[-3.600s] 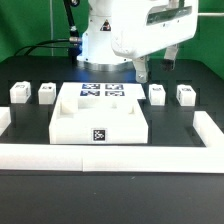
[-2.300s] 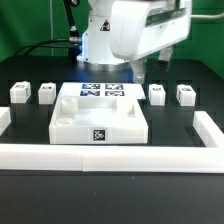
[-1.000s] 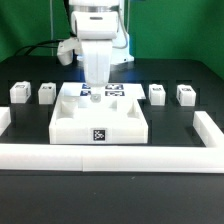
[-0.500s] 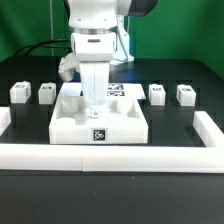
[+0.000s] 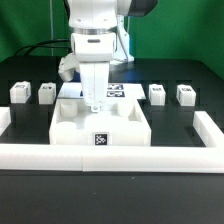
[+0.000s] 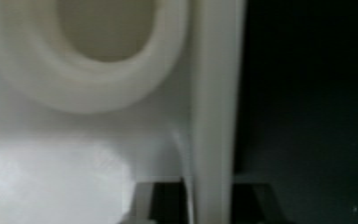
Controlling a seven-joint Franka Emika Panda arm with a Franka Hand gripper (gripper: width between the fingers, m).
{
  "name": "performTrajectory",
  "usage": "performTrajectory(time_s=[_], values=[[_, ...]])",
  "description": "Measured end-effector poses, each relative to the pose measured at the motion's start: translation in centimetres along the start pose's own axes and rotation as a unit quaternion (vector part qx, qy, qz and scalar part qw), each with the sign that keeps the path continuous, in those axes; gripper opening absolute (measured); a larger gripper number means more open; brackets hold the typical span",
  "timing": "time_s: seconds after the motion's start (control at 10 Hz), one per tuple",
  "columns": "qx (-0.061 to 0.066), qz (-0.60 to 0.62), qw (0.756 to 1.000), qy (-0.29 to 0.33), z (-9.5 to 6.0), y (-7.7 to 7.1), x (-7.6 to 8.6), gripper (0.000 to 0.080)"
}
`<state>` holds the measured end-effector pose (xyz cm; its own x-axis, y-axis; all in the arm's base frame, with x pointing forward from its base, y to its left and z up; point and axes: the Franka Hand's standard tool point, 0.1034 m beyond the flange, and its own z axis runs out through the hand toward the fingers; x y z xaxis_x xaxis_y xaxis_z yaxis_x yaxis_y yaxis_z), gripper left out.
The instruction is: Assemble square table
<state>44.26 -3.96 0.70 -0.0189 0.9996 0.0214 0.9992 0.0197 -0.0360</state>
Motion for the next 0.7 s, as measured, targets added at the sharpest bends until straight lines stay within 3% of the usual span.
performTrajectory(time_s=[0.1,0.7], values=[[-0.001,0.000,1.000,0.000,-0.02,0.05,-0.01,0.0053],[-0.001,0.000,1.000,0.000,-0.02,0.06,-0.01,0.0054]])
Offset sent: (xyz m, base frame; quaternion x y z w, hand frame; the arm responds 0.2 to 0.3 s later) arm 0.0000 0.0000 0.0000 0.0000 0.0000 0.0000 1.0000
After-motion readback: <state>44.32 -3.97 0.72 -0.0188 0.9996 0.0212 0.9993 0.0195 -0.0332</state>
